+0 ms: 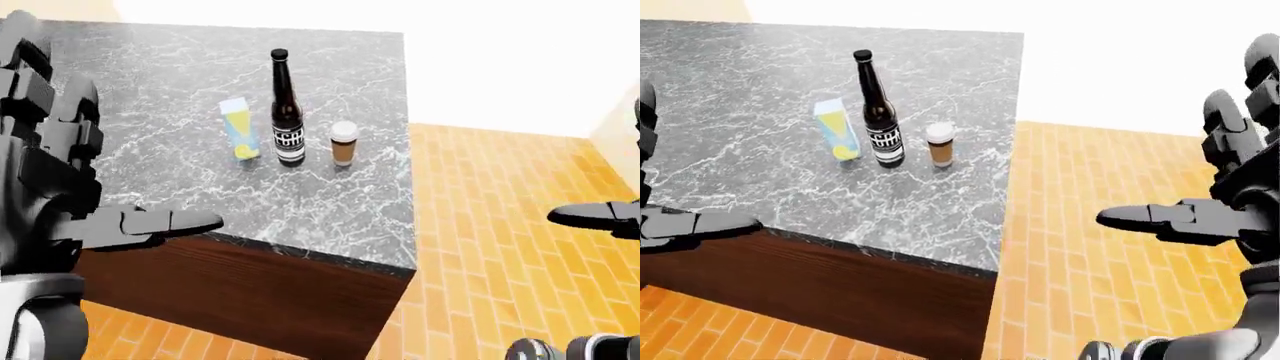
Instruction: Move the drinks to the dining counter.
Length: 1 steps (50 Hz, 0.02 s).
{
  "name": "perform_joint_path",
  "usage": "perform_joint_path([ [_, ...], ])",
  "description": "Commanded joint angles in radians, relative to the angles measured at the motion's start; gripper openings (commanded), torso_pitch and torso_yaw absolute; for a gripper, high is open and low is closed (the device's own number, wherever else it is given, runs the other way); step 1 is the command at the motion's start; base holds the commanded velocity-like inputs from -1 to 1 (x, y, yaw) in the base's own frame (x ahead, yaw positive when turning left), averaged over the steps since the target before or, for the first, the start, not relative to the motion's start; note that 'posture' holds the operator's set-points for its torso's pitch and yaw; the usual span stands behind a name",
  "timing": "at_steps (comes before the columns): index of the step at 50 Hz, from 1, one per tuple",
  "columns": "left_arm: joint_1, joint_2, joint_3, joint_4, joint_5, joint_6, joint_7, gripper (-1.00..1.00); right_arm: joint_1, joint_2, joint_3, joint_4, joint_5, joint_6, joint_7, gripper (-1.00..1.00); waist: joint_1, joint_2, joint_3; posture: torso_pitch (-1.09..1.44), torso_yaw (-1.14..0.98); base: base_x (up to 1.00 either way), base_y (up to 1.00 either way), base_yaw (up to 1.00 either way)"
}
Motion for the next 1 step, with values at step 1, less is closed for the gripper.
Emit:
perform_joint_path([
  [1,0.028,0.032,0.076,-0.006,-0.082,-0.091,0.035,1.00,-0.080,-0.022,-0.012,-0.018,-0.211,0.006,0.221,1.00,0.000,-0.002,-0.011,0.00,0.00,0.00,0.00,0.00],
])
